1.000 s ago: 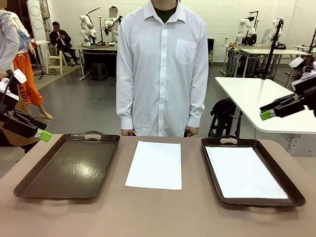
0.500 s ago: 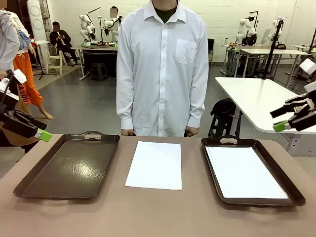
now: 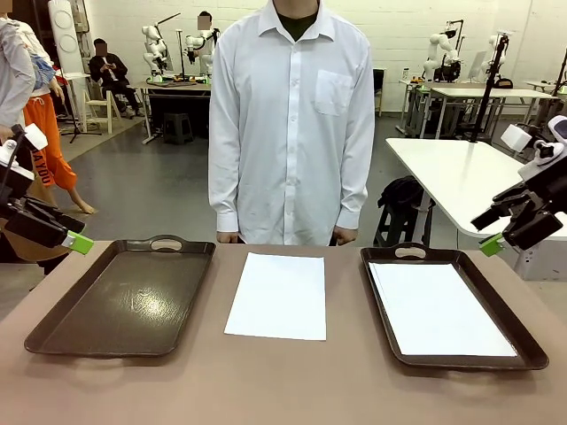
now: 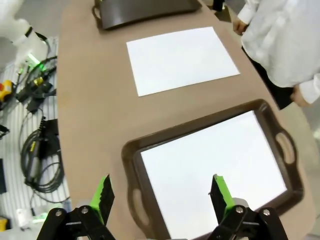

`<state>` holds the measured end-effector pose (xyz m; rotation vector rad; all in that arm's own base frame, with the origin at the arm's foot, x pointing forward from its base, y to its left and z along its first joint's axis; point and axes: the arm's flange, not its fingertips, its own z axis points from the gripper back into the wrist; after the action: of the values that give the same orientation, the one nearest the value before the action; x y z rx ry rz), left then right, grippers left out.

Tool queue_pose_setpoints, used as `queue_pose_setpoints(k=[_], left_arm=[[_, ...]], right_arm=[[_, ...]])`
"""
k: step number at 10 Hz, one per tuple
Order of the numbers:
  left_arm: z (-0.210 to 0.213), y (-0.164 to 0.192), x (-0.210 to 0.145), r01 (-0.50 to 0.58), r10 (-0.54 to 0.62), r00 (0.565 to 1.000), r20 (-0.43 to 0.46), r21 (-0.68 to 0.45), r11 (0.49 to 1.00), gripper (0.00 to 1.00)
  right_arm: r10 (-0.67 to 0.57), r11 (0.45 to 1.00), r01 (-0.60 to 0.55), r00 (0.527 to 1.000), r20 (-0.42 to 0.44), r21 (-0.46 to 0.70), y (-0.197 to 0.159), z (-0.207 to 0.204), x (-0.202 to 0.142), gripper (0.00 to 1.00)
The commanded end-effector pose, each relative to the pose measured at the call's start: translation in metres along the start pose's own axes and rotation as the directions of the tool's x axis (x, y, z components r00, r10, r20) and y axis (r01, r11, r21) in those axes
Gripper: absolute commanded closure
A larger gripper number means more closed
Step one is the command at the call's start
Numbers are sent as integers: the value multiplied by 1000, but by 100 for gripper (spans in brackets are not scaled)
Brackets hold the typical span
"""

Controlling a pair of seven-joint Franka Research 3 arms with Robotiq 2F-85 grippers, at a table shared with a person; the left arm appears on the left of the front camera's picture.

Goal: Sort the A4 documents.
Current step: Receive the A4 Paper.

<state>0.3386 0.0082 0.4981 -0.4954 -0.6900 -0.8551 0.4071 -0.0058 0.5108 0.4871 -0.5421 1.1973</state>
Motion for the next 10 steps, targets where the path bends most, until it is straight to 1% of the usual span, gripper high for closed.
queue_pose_setpoints(k=[1, 5, 8, 9, 10], left_arm=[[-1, 2, -2, 13, -13, 1000, 18, -9, 1000, 0], [-1, 2, -2, 13, -13, 1000, 18, -9, 1000, 0], [-1, 2, -2, 13, -13, 1000, 18, -9, 1000, 0], [-1, 2, -2, 13, -13, 1000, 18, -9, 1000, 0], [-1, 2, -2, 13, -13, 1000, 18, -9, 1000, 0]], right_arm=[[-82, 990, 86, 996, -42, 115, -20, 8, 10, 0], [-181, 970, 195, 978, -102, 148, -36, 1, 17, 0], [-222, 960, 236, 969, -106, 150, -44, -4, 18, 0], [-223, 960, 238, 969, -107, 150, -44, -4, 18, 0], [-217, 962, 229, 972, -89, 150, -46, -5, 17, 0]])
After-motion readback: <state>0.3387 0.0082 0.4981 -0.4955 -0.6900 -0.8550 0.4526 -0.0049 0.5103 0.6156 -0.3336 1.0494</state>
